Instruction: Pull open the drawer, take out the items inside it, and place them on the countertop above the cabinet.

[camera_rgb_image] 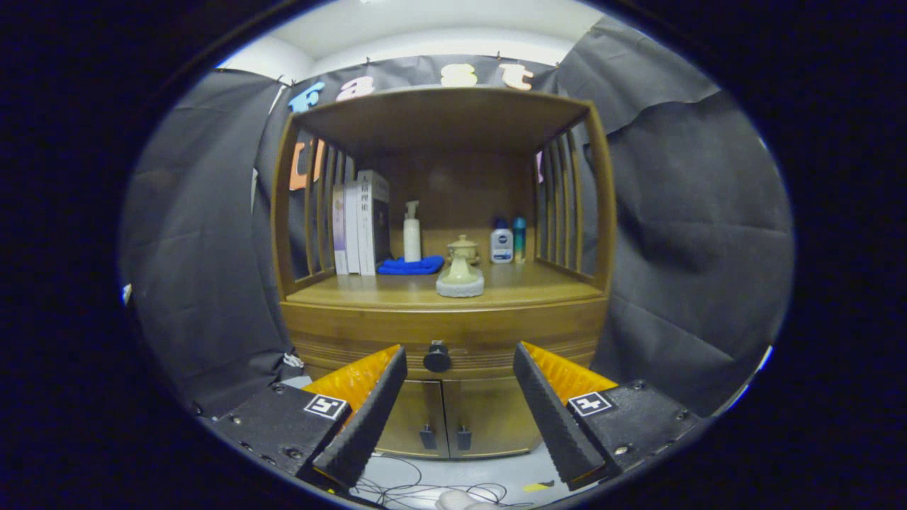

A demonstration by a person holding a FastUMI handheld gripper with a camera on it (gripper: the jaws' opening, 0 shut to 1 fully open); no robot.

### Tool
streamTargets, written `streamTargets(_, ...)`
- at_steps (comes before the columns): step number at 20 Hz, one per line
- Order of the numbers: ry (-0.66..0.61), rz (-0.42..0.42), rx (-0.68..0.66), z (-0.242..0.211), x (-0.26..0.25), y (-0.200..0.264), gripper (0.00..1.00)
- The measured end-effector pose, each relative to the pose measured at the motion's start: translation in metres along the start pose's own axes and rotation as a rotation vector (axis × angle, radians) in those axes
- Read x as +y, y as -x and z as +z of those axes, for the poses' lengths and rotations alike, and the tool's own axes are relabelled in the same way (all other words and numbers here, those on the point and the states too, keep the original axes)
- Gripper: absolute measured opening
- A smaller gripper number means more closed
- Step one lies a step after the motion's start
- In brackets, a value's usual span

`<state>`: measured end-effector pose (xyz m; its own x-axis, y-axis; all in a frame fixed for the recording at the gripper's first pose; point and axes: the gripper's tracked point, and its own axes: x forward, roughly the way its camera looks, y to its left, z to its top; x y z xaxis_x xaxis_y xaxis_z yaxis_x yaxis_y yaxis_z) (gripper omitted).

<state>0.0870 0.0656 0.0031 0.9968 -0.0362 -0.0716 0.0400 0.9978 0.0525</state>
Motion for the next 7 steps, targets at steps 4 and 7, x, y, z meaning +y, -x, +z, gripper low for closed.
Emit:
streamTargets(4,-0.008,0.000,-0.029,-0.006,-0.012,0.072,0.99)
streamTargets(7,0.002,-0.018,-0.043,-0.015,-0.021,0.102,0.99)
